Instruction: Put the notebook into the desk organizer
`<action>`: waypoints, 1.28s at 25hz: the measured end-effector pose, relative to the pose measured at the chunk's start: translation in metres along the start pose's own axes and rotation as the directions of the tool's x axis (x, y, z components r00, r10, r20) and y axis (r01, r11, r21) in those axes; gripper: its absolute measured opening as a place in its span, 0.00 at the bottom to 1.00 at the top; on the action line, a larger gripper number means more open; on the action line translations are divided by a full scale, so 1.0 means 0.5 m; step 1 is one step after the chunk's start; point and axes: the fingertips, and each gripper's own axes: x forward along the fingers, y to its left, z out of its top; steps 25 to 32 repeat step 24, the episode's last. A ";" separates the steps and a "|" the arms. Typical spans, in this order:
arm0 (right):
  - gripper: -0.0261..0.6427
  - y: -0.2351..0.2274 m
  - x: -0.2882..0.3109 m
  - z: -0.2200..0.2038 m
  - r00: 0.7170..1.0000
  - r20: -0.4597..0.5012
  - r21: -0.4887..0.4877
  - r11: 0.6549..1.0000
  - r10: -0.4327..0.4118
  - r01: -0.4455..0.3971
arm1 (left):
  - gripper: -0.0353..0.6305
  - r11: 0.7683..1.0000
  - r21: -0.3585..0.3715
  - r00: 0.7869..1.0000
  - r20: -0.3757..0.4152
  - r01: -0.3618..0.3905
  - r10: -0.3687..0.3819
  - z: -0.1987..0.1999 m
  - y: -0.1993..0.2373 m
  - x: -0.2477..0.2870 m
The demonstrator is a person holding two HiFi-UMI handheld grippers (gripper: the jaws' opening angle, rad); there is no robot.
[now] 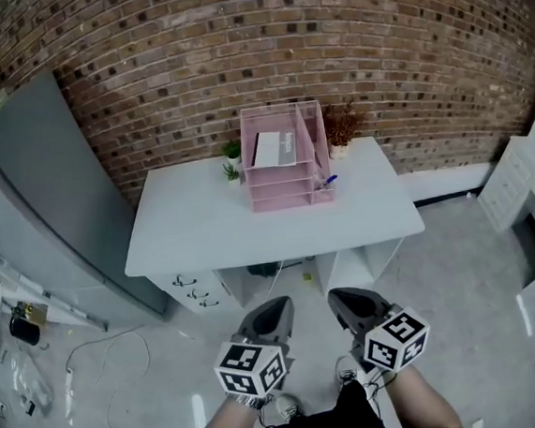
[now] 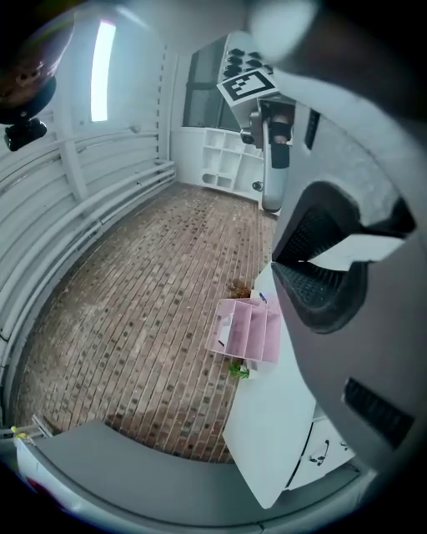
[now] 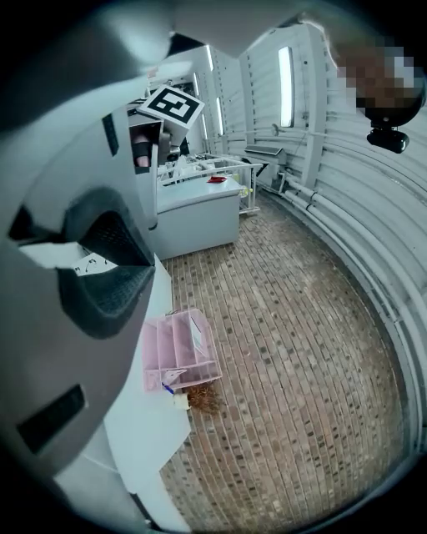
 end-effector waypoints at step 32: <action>0.04 0.028 0.024 0.008 1.000 0.020 -0.002 1.000 -0.014 0.014 | 0.06 0.999 0.028 1.000 0.007 0.021 -0.021 0.021 0.020 -0.027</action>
